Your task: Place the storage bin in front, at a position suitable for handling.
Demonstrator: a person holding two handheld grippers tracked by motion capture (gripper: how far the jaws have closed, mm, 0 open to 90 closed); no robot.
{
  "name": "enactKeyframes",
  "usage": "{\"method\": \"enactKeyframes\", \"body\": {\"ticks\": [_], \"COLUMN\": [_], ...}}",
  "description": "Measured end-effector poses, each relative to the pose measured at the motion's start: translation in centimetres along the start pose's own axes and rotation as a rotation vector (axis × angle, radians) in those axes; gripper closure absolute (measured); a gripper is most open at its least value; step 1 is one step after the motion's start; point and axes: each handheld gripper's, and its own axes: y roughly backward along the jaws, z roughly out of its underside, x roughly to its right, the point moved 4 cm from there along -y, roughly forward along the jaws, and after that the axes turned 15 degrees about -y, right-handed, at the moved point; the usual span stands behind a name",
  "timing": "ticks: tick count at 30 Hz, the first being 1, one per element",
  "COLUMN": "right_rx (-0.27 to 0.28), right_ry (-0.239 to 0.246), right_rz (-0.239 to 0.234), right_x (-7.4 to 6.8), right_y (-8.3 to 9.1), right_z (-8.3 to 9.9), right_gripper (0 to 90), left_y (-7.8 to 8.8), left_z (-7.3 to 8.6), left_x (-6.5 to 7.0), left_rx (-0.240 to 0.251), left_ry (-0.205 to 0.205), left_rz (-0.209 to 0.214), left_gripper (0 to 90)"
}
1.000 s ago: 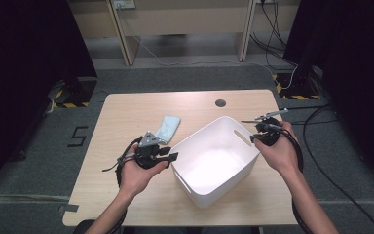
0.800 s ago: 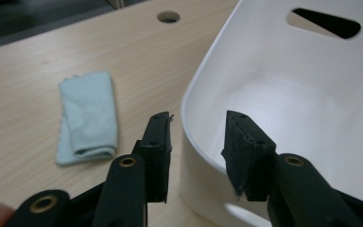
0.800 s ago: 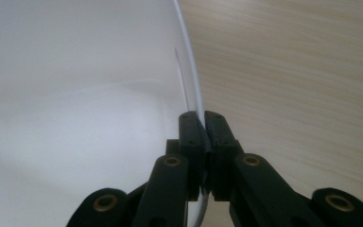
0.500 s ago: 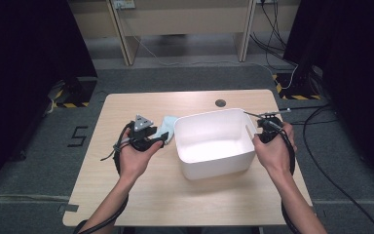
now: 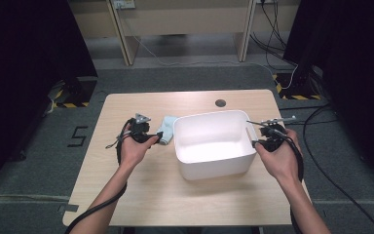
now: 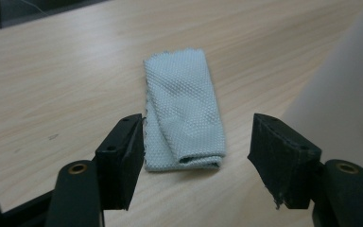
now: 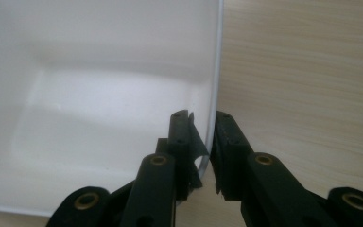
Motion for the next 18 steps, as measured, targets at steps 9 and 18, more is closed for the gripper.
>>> {"method": "enactKeyframes", "body": {"ticks": [9, 18], "right_rx": [0.022, 0.033], "right_ry": [-0.116, -0.165], "right_rz": [0.192, 0.172], "right_x": [-1.4, -1.4], "right_y": [-0.2, -0.5], "right_z": [-0.1, -0.5], "right_gripper": [87.6, 87.6], "left_y": [-4.2, -7.0], "left_z": [0.1, 0.9], "left_x": [-0.7, -0.8], "left_rx": [-0.134, -0.213], "left_ry": [-0.009, 0.023], "left_rz": [-0.010, -0.028], "left_gripper": [35.7, 32.7]}}
